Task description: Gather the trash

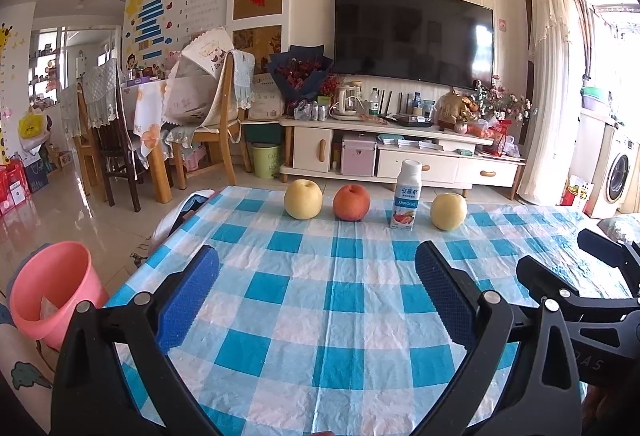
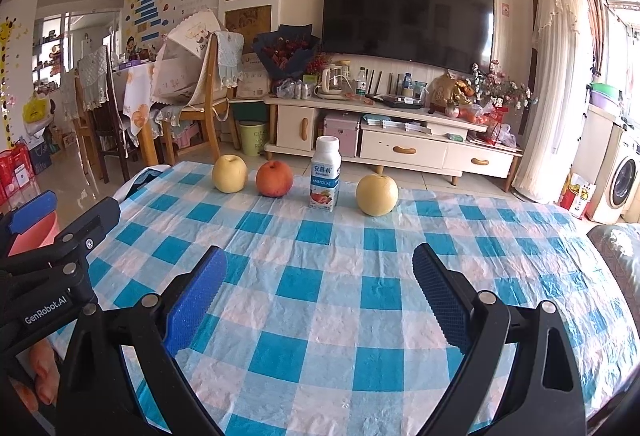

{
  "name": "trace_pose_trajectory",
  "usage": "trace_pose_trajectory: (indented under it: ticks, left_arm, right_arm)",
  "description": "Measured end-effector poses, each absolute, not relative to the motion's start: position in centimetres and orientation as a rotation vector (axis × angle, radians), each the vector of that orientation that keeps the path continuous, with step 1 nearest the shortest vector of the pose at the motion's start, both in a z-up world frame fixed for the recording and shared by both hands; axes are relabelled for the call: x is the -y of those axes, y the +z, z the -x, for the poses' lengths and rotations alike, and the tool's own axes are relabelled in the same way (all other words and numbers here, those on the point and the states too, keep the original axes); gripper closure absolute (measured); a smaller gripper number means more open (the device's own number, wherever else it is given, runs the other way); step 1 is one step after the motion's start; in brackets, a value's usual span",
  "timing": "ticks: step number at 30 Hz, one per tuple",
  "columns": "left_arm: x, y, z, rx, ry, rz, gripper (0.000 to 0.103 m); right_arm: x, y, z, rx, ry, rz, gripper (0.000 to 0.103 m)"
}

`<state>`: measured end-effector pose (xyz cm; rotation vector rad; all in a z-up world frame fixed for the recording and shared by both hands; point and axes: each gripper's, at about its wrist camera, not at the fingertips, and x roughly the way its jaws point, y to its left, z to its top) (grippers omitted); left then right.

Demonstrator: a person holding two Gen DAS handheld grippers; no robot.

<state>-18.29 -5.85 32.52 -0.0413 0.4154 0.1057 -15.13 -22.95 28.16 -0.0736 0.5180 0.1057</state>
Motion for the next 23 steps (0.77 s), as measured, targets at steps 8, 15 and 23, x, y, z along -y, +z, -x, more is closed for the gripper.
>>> trace_pose_trajectory:
  ticks: [8,15,23]
  left_arm:
    - [6.4,30.0,16.1,-0.469,0.098,0.034,0.004]
    - [6.8,22.8,10.5,-0.716,0.101,0.040,0.004]
    - [8.1,17.2,5.6,-0.895,0.113,0.017,0.004]
  right_arm:
    - [23.4,26.2,13.5,-0.572,0.094,0.082,0.010]
    - [25.7,22.0,9.4,-0.699,0.034,0.004,0.010]
    - [26.3,14.8,4.9,-0.909,-0.029,0.025,0.010]
